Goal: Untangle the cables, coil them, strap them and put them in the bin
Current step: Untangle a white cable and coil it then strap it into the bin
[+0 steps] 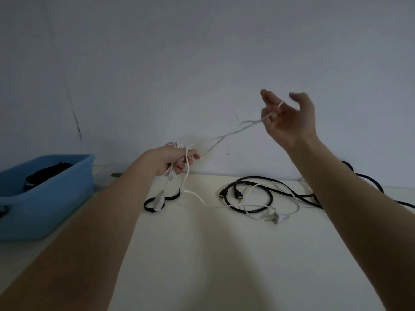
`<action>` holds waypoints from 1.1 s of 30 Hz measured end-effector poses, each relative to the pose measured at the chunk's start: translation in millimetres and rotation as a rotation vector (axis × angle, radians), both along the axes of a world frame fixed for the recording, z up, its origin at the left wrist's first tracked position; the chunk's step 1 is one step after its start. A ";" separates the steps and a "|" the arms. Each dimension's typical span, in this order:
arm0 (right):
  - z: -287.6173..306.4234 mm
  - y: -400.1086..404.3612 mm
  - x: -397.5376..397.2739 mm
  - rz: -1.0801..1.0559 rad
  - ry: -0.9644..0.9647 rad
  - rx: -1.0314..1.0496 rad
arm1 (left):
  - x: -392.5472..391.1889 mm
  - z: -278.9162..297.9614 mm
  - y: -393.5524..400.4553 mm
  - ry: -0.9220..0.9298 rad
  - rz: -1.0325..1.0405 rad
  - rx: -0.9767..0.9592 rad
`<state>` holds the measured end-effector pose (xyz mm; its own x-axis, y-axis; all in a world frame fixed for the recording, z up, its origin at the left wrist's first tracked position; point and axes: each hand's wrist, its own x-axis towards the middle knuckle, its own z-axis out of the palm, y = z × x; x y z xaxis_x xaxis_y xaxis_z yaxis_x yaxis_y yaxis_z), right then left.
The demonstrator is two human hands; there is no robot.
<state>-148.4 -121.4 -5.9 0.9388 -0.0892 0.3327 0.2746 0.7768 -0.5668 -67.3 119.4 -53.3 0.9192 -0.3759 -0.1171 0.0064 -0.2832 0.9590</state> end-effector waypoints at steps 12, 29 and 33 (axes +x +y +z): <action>-14.5 20.3 6.2 -0.335 0.600 -2.126 | 13.3 6.2 -4.1 0.140 0.128 -0.085; -30.6 -15.8 11.9 -0.297 0.138 -1.400 | -26.2 20.5 6.4 0.264 -0.465 -0.174; -29.2 16.1 11.8 0.145 -0.009 -1.335 | -38.3 31.3 -25.0 0.232 -0.549 -0.183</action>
<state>-136.6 -105.3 -35.1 0.9096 0.4050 0.0928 0.2450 -0.3426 -0.9070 -105.6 94.5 -22.0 0.5445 -0.8192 -0.1799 0.1210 -0.1356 0.9834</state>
